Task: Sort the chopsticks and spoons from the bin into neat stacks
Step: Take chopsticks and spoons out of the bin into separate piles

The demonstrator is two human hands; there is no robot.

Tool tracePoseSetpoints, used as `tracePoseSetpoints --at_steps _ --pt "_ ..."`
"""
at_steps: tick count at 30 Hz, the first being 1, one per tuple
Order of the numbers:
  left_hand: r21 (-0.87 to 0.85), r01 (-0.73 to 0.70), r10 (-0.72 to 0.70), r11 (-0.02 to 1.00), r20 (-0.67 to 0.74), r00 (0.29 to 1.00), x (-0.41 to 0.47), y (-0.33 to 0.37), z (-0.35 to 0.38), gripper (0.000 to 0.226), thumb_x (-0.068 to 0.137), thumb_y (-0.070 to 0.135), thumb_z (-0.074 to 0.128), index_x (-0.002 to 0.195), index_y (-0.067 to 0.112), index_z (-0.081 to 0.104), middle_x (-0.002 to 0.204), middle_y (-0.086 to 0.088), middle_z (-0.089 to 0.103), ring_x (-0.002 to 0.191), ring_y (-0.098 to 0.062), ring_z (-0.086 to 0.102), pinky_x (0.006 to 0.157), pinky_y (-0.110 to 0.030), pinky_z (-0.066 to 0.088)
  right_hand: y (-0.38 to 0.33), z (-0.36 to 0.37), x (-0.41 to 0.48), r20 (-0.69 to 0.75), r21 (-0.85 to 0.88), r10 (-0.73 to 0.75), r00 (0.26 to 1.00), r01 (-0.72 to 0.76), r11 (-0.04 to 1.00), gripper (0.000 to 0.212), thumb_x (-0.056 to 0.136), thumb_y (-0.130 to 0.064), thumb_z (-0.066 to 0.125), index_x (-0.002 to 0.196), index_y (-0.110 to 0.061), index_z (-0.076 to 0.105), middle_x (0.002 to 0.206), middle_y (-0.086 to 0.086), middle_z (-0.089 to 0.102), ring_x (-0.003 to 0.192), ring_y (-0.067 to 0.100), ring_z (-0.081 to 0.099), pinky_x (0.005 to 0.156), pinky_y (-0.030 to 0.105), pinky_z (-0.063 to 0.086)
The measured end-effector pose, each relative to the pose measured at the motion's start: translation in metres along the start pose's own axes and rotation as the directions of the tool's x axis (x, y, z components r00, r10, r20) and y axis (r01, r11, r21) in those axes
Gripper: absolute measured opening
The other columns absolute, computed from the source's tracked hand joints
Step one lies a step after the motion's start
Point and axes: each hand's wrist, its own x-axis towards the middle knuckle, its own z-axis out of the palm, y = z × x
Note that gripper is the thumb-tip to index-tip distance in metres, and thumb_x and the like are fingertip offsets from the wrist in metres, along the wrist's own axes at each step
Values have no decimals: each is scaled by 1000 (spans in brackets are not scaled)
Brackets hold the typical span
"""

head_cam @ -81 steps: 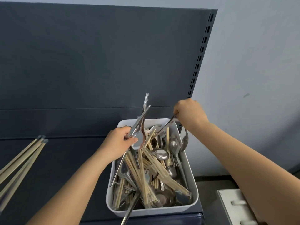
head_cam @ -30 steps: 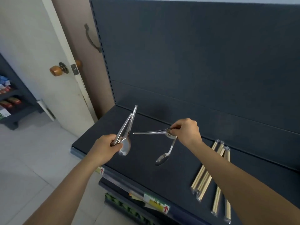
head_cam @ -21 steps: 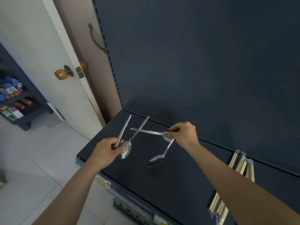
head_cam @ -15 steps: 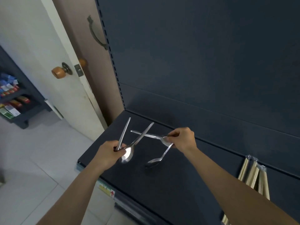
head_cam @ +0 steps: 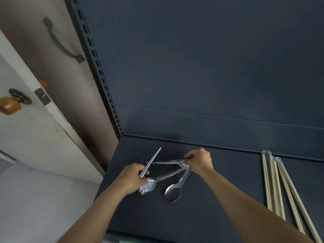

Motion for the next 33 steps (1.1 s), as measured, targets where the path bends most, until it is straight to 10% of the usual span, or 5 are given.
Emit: tracePoseSetpoints --at_steps 9,16,33 --pt "107 -106 104 989 27 994 22 1 11 49 76 26 72 122 24 55 104 6 54 94 -11 55 77 -20 41 1 0 -3 -61 -77 45 997 -49 996 17 78 -8 56 83 -13 72 80 5 67 66 18 57 65 31 54" --pt "321 -58 75 945 -40 996 23 6 14 62 78 47 69 133 29 46 122 2 44 118 -20 42 95 -34 43 7 -15 -17 -60 -139 30 998 -38 990 26 83 -16 58 107 -9 65 104 10 67 98 28 63 82 38 54" --pt "512 -268 397 816 -159 904 -35 165 84 49 88 51 53 133 33 44 128 9 46 120 -17 42 94 -33 41 127 -170 -103 -185 -451 -259 948 152 879 51 90 -31 59 137 -19 46 140 4 45 130 25 40 105 36 36"
